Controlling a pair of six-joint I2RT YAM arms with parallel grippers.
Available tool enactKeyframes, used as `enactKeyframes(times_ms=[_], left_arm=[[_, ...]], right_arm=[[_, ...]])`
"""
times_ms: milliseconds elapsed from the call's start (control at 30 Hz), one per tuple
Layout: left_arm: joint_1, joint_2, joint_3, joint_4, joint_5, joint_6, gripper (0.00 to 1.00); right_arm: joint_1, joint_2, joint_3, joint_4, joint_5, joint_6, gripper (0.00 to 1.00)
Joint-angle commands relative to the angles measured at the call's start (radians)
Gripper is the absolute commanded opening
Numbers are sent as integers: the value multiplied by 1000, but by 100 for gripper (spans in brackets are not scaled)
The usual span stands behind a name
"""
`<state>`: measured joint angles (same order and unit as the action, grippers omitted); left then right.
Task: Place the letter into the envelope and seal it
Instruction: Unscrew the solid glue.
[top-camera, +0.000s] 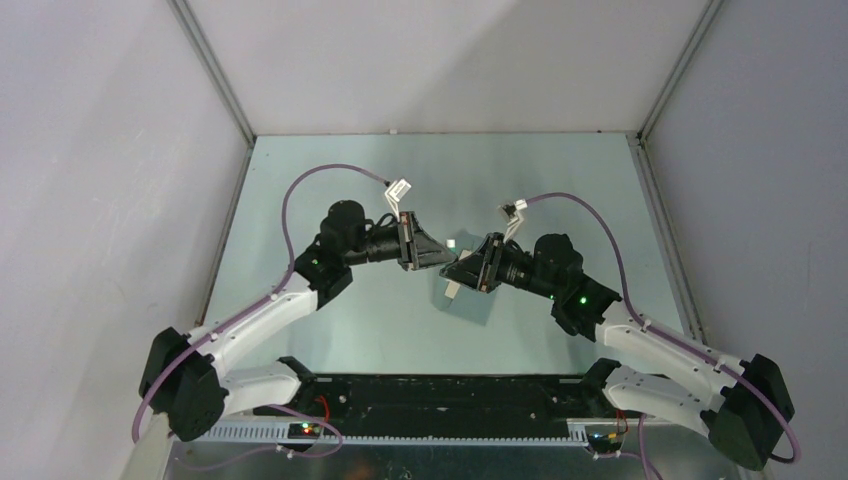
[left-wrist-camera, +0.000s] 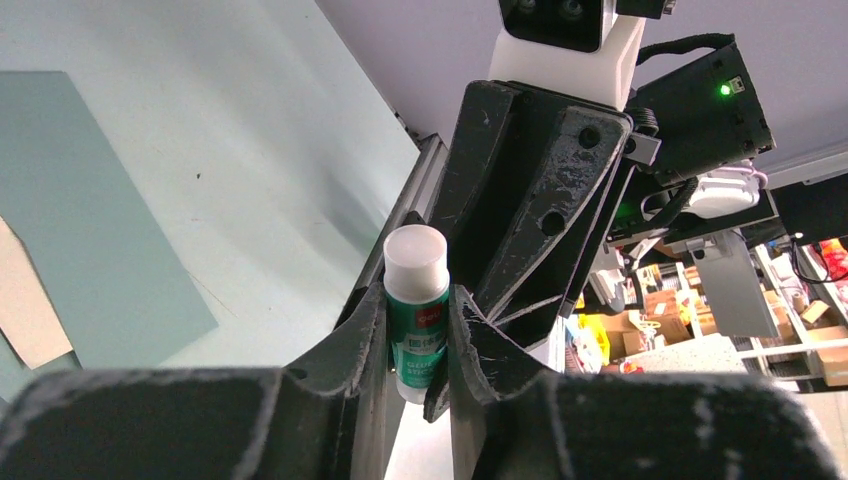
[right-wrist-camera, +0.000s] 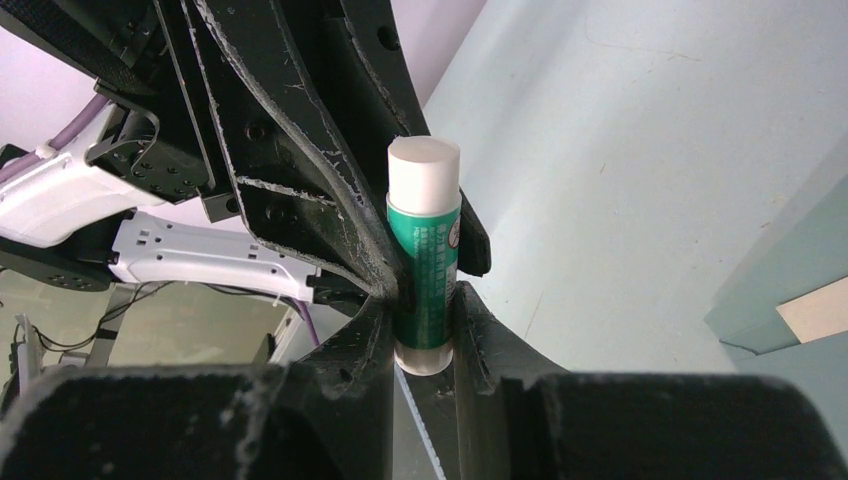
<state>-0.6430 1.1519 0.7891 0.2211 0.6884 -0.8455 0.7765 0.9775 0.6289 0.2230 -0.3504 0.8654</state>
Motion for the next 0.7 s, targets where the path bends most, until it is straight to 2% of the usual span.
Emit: enactKeyframes(times_ms=[0, 467, 500, 567, 600, 667], left_arm=[[-3, -15, 30, 32, 28, 5, 0], [15, -65, 44, -10, -28, 27, 0], [16, -65, 44, -9, -31, 26, 0], [21, -67, 45, -9, -38, 24, 0], [23, -69, 43, -11, -42, 22, 0], [30, -72, 44, -10, -53, 17, 0]], right_arm=[[-11, -14, 4, 23, 24, 6, 0], [-15, -23, 5, -7, 24, 0, 0], [-17, -22, 4, -8, 19, 1, 2], [-18, -21, 3, -11, 12, 3, 26], [-20, -22, 4, -13, 10, 3, 43], [-21, -28, 4, -27, 10, 3, 59]])
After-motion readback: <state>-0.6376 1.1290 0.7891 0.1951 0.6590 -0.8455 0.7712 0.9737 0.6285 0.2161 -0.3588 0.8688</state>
